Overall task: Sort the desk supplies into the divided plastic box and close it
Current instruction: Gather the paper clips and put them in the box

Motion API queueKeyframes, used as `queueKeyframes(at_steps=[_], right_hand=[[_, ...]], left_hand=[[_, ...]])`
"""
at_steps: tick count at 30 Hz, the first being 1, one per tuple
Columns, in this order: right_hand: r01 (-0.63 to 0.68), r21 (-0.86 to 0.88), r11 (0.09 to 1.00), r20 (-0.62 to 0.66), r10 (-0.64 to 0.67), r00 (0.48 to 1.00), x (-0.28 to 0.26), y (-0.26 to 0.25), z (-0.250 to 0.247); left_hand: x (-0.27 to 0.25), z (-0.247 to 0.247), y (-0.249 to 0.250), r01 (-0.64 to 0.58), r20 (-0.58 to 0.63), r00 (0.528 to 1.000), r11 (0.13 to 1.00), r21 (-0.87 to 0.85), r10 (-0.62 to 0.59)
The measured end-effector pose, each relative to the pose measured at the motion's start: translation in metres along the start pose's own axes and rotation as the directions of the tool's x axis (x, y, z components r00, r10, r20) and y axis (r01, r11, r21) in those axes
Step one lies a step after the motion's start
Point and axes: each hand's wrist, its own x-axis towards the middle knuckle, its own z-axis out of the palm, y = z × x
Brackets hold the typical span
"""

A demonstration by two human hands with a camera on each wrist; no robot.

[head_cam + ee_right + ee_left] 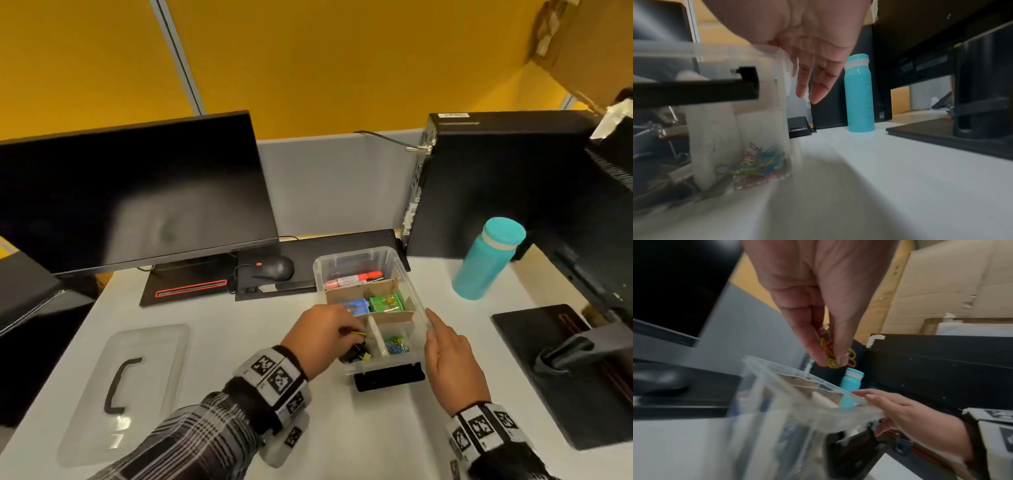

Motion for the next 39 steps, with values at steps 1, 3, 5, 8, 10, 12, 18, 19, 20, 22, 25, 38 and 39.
queueKeyframes(at_steps=[1,3,5,8,10,12,18,19,20,22,25,38,39], right_hand=[[-0.001,0.013,1.000,-0.003,0.001,1.000,0.000,0.003,0.002],[0.007,0.030,1.000,-0.017,-0.006,1.000,0.002,0.006,0.006],[0.009,0.049,0.999,-0.025,-0.008,1.000,0.003,0.007,0.008],[0.009,0.069,0.998,-0.016,-0.008,1.000,0.002,0.004,0.005],[0.011,0.073,0.997,-0.025,-0.009,1.000,0.001,0.002,0.004],[0.015,0.075,0.997,-0.040,-0.012,0.999,0.000,0.001,0.005],[0.006,0.052,0.999,-0.044,-0.004,0.999,0.000,0.001,0.004],[0.005,0.038,0.999,-0.056,-0.002,0.998,0.001,-0.001,0.002],[0.001,0.028,1.000,-0.076,0.001,0.997,0.001,-0.004,0.000],[0.022,-0.001,1.000,-0.134,-0.022,0.991,0.000,-0.013,-0.005],[0.157,-0.052,0.986,-0.179,-0.164,0.970,-0.004,-0.038,-0.007],[0.552,-0.078,0.830,0.655,-0.374,0.656,-0.052,-0.118,0.117],[0.504,-0.136,0.853,0.695,-0.280,0.662,-0.051,-0.115,0.123]], left_hand=[[0.015,0.008,0.011,-0.012,0.033,0.999,0.999,0.038,0.010],[0.042,0.026,0.029,0.000,0.119,0.993,0.996,0.084,-0.010],[0.065,0.040,0.042,0.029,0.193,0.980,0.991,0.132,-0.054],[0.085,0.054,0.055,0.050,0.303,0.946,0.973,0.226,-0.119],[0.091,0.058,0.056,0.047,0.362,0.920,0.960,0.277,-0.150],[0.092,0.059,0.050,0.075,0.378,0.911,0.968,0.241,-0.165],[0.072,0.030,0.039,0.125,0.202,0.976,0.975,-0.186,-0.087],[0.064,0.023,0.036,0.102,0.162,0.985,0.969,-0.227,-0.065],[0.054,0.014,0.031,0.074,0.124,0.991,0.964,-0.256,-0.044],[0.032,-0.001,0.012,0.047,0.054,0.998,0.953,-0.301,-0.033],[-0.006,-0.018,-0.032,0.102,-0.036,0.992,0.947,-0.305,-0.119],[-0.115,0.023,-0.178,0.307,0.307,0.881,0.929,0.206,-0.360],[-0.117,0.027,-0.180,0.285,0.310,0.886,0.932,0.225,-0.345]])
